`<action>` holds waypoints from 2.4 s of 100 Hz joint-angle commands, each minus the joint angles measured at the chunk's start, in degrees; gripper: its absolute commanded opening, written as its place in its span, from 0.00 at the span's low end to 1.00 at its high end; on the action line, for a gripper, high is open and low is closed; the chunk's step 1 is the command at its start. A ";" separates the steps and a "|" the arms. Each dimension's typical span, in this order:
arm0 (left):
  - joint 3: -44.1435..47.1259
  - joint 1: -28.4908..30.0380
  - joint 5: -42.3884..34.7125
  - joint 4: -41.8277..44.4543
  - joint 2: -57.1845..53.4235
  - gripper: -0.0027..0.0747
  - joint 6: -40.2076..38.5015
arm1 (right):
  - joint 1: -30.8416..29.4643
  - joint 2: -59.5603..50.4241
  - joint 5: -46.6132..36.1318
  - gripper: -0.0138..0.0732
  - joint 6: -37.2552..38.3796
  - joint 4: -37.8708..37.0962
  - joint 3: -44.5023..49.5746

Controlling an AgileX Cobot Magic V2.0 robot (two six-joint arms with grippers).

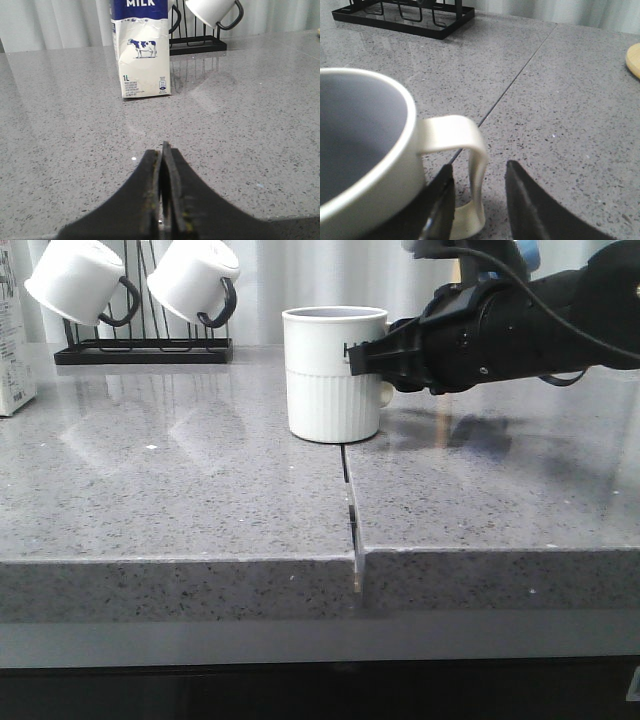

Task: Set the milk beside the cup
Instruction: 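Carry the mug toward the table center and set it down, then release the mug and withdraw the right gripper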

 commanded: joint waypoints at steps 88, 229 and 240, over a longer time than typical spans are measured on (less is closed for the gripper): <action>2.40 0.14 -4.74 0.33 -1.75 0.01 -0.40 | -0.10 -55.76 18.49 0.09 -0.01 0.25 29.48; -25.50 0.14 4.11 2.97 27.20 0.24 -0.28 | -0.10 -92.94 64.66 0.09 1.56 2.84 29.52; -27.64 0.14 -0.17 3.84 32.54 0.65 -0.28 | -0.10 -92.94 64.48 0.09 1.56 2.84 29.52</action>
